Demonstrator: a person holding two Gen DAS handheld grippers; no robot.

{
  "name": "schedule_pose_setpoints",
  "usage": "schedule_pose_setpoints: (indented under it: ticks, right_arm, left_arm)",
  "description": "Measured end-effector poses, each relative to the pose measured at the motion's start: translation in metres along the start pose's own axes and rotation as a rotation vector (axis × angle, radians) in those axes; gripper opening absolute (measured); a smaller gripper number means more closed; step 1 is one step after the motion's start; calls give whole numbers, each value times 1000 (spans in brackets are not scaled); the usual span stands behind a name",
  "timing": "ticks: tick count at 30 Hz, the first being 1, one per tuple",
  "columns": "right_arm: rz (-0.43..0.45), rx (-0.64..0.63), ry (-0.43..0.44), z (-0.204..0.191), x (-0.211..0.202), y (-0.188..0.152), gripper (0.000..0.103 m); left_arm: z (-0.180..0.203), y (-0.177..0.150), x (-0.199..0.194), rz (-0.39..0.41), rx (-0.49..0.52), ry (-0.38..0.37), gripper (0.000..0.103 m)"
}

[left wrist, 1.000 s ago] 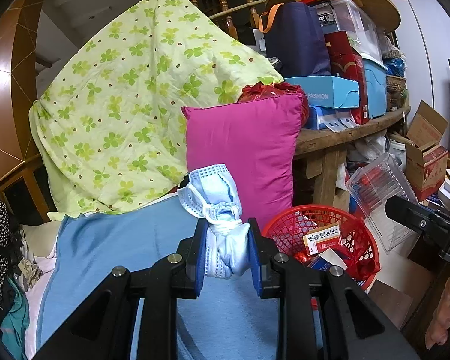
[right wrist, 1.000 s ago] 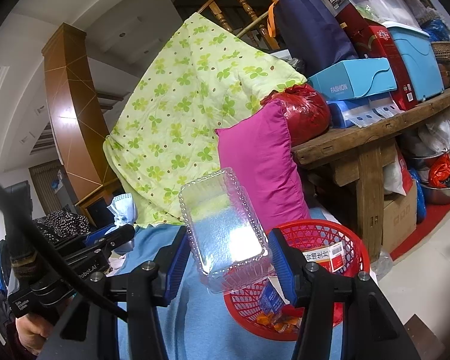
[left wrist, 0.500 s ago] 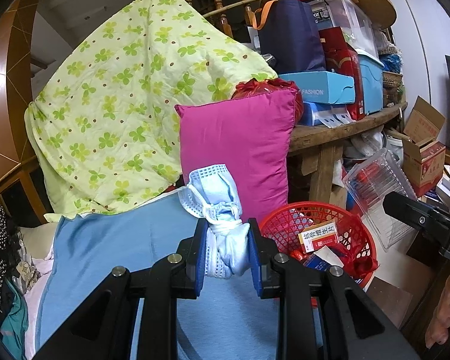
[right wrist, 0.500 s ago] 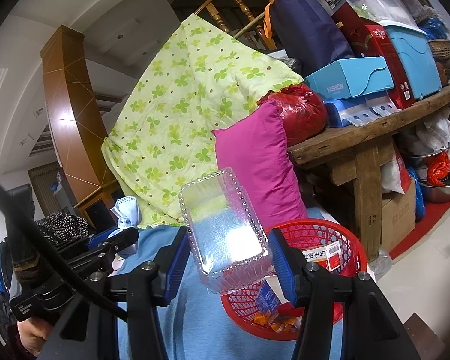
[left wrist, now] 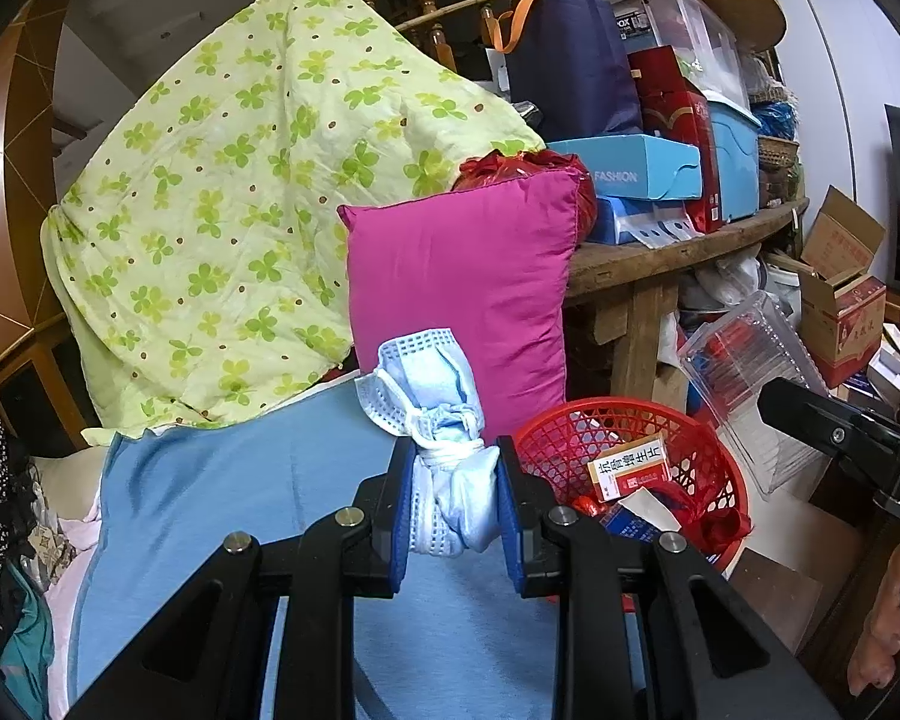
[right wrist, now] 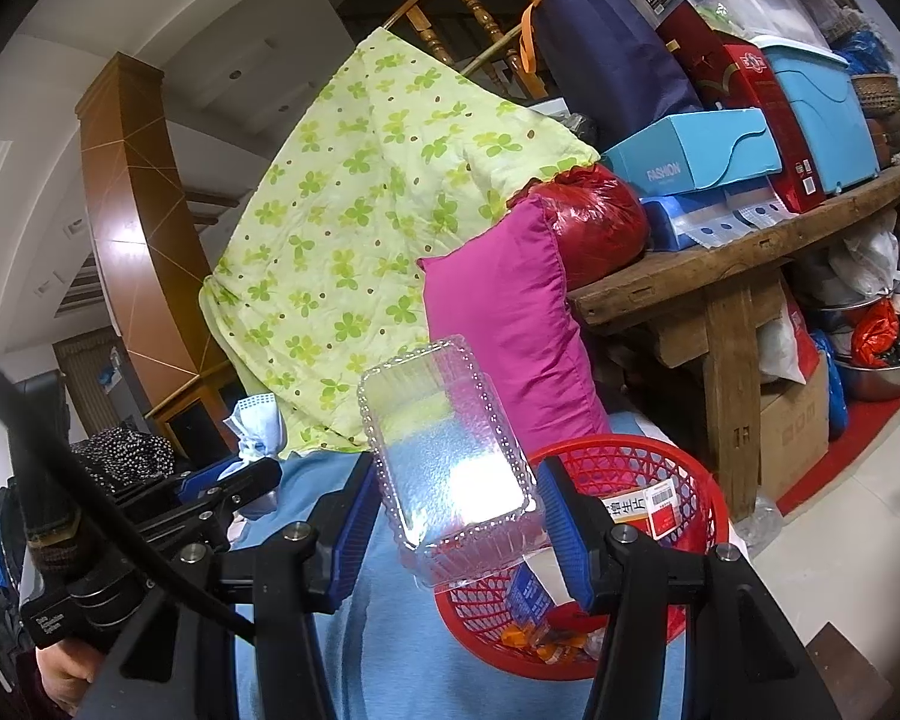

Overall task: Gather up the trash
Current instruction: 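Carry the white tissue and clear tray over the red basket with both tools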

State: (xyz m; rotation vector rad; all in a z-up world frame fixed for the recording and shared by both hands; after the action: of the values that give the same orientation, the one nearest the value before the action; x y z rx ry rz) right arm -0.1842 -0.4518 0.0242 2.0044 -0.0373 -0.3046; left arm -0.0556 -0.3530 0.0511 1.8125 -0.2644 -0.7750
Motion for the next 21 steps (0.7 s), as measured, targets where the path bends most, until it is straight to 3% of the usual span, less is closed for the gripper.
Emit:
schedule_pose_setpoints:
  ticks: [21]
  right_arm:
    - [2,11,-14,6,1,-4,56]
  left_arm:
    - [10,-1,8,-10,11,-24,27]
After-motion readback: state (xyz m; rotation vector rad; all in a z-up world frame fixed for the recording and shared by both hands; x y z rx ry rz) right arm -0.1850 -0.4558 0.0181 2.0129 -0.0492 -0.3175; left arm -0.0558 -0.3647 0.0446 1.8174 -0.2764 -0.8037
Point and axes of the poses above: each gripper's, at about its wrist camera, not at the fingertips, and x roughly the way its jaws point, z to its right, y to its top, the point moved 10 cm from there along x, roughly the way its jaws point, and after that the axes turned 3 degrees about z, right-handed, at the moved point
